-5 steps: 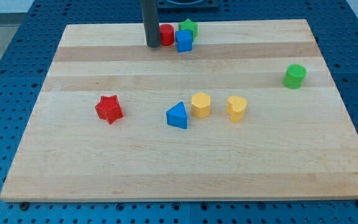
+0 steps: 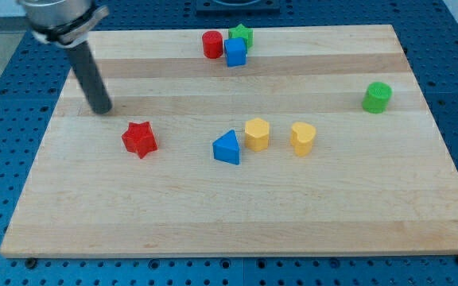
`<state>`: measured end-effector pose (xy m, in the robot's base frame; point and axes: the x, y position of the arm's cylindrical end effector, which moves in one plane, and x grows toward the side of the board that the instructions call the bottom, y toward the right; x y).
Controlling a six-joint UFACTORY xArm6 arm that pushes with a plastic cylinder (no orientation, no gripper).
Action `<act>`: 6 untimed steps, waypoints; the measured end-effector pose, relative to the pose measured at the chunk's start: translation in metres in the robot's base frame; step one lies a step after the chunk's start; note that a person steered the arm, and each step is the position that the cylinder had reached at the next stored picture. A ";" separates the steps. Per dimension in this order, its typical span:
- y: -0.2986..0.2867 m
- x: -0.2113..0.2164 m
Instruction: Move the red star towards the top center
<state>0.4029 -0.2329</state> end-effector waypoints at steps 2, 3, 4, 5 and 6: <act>-0.006 0.066; 0.017 0.094; 0.048 0.096; 0.081 0.095; 0.090 0.079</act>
<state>0.4822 -0.1433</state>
